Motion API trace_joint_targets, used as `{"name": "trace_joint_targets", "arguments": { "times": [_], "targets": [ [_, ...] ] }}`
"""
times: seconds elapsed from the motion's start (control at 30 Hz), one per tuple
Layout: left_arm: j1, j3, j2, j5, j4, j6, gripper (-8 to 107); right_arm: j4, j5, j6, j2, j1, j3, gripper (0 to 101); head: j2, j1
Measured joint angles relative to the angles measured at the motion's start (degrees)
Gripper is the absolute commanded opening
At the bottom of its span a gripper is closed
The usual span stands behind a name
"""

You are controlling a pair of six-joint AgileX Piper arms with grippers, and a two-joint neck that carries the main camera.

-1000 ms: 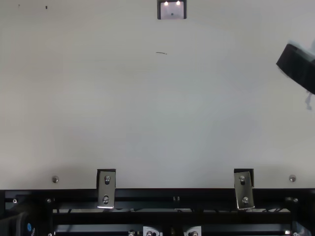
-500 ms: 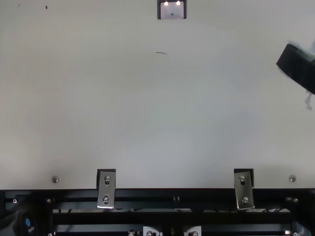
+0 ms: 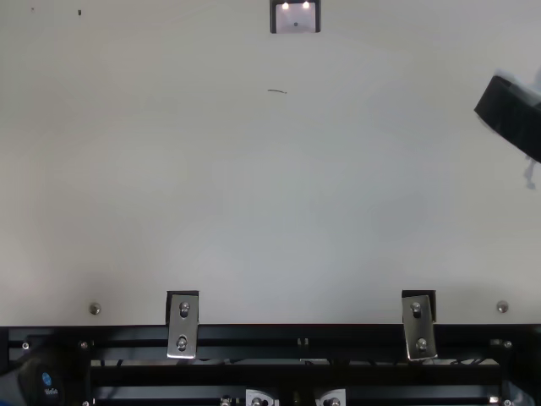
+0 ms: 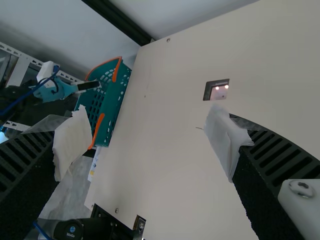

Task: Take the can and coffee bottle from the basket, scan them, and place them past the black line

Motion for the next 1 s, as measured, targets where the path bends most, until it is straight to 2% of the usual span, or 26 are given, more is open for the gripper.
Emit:
{"name": "trace_joint_targets", "arguments": {
  "times": [0.47, 1.0],
  "targets": [
    [2.2, -2.7, 12.6, 3.5, 3.3, -0.1, 90, 0.0, 0.0, 0.0, 0.0, 0.0, 0.0, 101, 0.0, 0.0],
    [3.5, -3.2, 18.1, 5.6, 5.8, 1.2, 90, 0.0, 0.0, 0.0, 0.0, 0.0, 0.0, 101, 0.0, 0.0]
  ]
}}
